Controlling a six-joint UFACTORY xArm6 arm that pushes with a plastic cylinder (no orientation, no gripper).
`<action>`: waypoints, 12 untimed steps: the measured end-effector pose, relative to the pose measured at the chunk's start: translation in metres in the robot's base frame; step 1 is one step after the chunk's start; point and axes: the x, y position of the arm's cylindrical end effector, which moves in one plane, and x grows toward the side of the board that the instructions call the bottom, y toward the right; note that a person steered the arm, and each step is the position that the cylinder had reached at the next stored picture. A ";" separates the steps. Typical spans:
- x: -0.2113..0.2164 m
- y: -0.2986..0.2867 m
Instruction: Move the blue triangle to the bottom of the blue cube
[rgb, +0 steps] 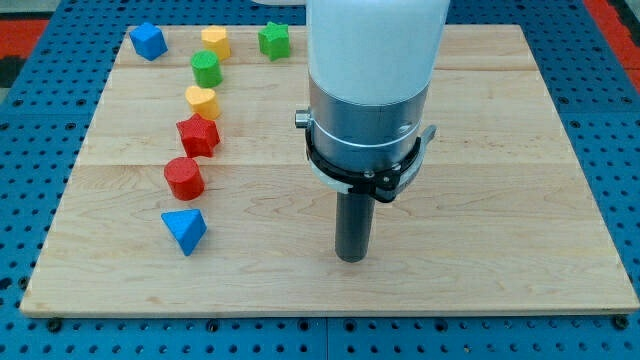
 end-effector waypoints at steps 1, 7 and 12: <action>0.000 0.000; -0.024 -0.319; 0.037 -0.133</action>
